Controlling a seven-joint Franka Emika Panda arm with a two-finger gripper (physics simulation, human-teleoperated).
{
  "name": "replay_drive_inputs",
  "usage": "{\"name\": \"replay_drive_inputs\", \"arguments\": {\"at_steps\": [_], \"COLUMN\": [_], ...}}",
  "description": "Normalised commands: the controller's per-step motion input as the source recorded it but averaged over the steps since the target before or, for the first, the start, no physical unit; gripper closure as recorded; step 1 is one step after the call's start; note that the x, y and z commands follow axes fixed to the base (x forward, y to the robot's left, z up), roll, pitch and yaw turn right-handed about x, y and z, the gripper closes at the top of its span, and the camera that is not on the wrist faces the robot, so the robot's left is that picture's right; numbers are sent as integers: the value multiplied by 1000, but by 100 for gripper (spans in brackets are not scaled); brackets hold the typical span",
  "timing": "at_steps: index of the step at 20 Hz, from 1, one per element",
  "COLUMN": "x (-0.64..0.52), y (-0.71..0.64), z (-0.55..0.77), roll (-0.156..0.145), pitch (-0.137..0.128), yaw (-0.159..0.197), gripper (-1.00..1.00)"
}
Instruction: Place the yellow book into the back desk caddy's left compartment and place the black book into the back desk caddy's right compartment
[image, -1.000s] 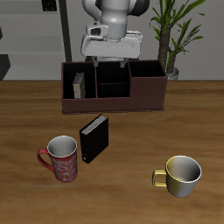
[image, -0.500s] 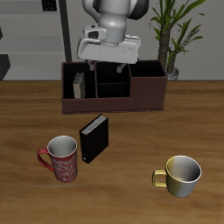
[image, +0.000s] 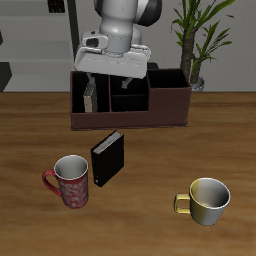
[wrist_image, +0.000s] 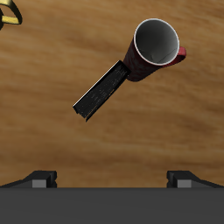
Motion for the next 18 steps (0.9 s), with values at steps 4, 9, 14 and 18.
{"name": "replay_drive_inputs", "arguments": {"at_steps": [4,9,14,18], "x": [266,320,253,265], "y": [-179,-9,101,212], "z": [124,99,93,62], "roll": [32,69,33,59], "pitch": [7,4,-8,-20], "yaw": [-56,-87,-28,-93], "gripper": [-100,-100,-100,-100]}}
